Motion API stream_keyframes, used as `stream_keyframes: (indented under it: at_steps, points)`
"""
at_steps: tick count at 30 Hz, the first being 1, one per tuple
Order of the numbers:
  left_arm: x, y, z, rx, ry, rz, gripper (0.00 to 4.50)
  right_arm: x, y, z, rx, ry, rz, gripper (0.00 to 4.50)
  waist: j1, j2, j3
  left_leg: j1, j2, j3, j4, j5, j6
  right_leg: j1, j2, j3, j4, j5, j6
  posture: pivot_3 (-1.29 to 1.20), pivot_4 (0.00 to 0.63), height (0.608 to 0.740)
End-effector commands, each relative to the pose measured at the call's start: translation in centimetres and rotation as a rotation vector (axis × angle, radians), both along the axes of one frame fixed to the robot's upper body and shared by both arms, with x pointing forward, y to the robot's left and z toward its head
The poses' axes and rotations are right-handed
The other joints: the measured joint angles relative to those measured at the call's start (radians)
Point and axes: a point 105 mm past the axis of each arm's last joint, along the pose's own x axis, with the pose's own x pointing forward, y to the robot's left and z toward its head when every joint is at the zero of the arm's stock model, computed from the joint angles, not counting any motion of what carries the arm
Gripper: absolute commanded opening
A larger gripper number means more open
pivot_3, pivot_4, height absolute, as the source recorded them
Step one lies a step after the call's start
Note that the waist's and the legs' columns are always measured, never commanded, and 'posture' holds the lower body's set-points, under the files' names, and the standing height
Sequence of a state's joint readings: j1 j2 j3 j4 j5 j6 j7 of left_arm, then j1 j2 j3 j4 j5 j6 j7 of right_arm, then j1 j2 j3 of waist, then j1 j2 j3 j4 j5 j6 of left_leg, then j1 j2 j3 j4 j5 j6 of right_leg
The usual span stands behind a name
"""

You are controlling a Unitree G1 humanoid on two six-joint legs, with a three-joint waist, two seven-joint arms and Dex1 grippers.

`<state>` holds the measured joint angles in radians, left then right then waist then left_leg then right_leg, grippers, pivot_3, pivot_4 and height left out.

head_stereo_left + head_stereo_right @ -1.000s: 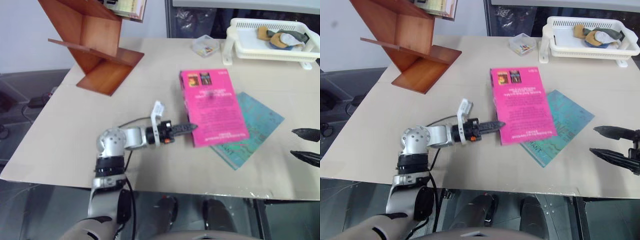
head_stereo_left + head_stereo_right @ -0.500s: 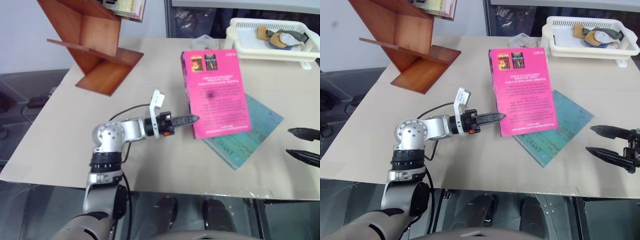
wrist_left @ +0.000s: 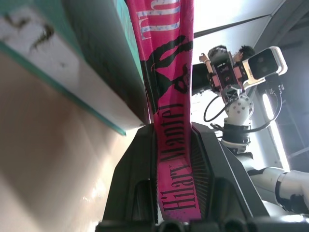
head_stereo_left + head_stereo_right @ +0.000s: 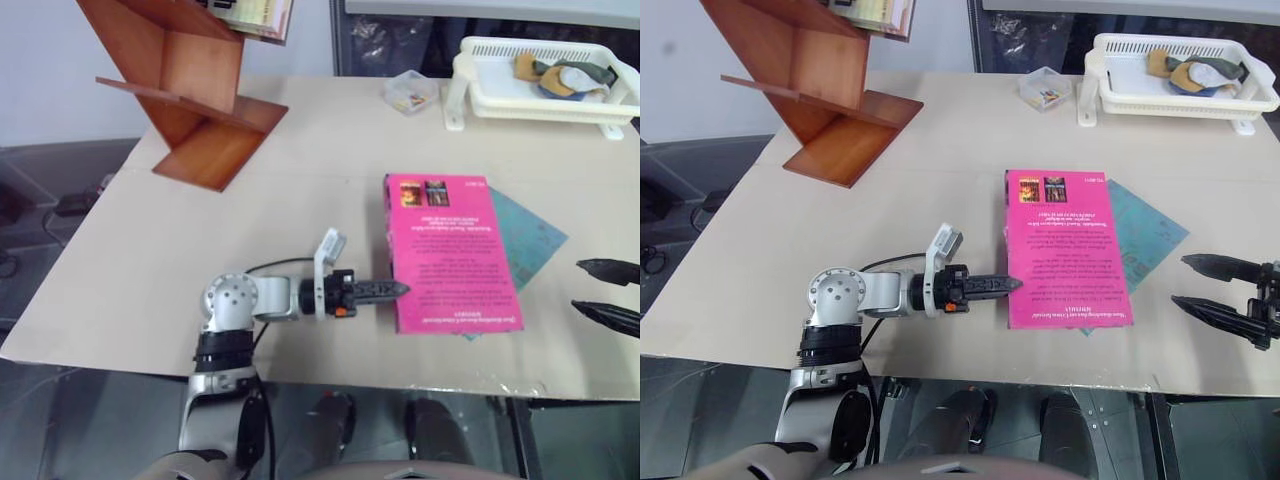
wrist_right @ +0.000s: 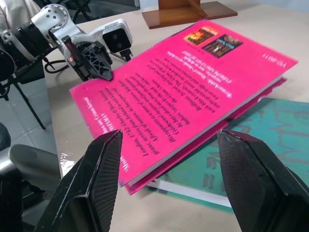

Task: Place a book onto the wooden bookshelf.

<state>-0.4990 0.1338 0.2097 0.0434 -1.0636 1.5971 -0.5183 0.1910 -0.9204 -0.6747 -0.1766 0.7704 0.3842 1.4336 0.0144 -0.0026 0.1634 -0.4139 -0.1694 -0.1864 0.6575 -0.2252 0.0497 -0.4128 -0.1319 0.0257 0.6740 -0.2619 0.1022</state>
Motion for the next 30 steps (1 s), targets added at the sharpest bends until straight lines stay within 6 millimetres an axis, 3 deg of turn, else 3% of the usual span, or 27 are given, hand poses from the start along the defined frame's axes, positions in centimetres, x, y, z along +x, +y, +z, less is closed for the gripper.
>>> stream_keyframes:
  at_steps: [1,7,11,15,17,25,30]
  points:
    - [-0.4,-0.1,0.9,-0.043,-0.032,-0.001,0.5,-0.2,-0.2,1.2,-0.027,-0.047,0.002,3.18,0.001,0.0,0.0,0.0,0.0,0.0,0.0,0.0,0.0,0.0,0.0,0.0,0.0,0.0,0.0,0.0,0.15,0.74]
    - [0.2,0.3,0.7,-0.062,-0.013,0.06,0.5,-0.2,-0.3,1.3,-0.034,-0.045,0.0,3.18,0.001,0.0,0.0,0.0,0.0,0.0,0.0,0.0,0.0,0.0,0.0,0.0,0.0,0.0,0.0,0.0,0.15,0.74]
    - [0.2,-0.1,0.3,-0.06,0.01,0.062,1.98,-0.1,-0.3,1.4,-0.036,-0.047,0.0,3.18,0.002,0.0,0.0,0.0,0.0,0.0,0.0,0.0,0.0,0.0,0.0,0.0,0.0,0.0,0.0,0.0,0.15,0.74]
    - [0.8,-0.5,-0.1,-0.053,0.03,0.09,3.83,0.1,-0.3,1.6,-0.04,-0.052,0.003,3.18,0.002,0.0,0.0,0.0,0.0,0.0,0.0,0.0,0.0,0.0,0.0,0.0,0.0,0.0,0.0,0.0,0.15,0.74]
    - [1.0,-0.4,-0.2,-0.045,0.033,0.097,4.08,0.1,-0.4,1.7,-0.042,-0.053,0.002,3.18,0.002,0.0,0.0,0.0,0.0,0.0,0.0,0.0,0.0,0.0,0.0,0.0,0.0,0.0,0.0,0.0,0.15,0.74]
    - [0.7,1.1,-1.0,-0.007,0.04,0.103,4.08,0.1,-0.3,1.6,-0.04,-0.056,0.001,3.18,0.001,0.0,0.0,0.0,0.0,0.0,0.0,0.0,0.0,0.0,0.0,0.0,0.0,0.0,0.0,0.0,0.15,0.74]
    - [2.1,2.4,-0.6,-0.035,0.037,0.166,4.08,0.0,0.2,1.8,-0.01,-0.045,0.031,3.18,0.002,0.0,0.0,0.0,0.0,0.0,0.0,0.0,0.0,0.0,0.0,0.0,0.0,0.0,0.0,0.0,0.15,0.74]
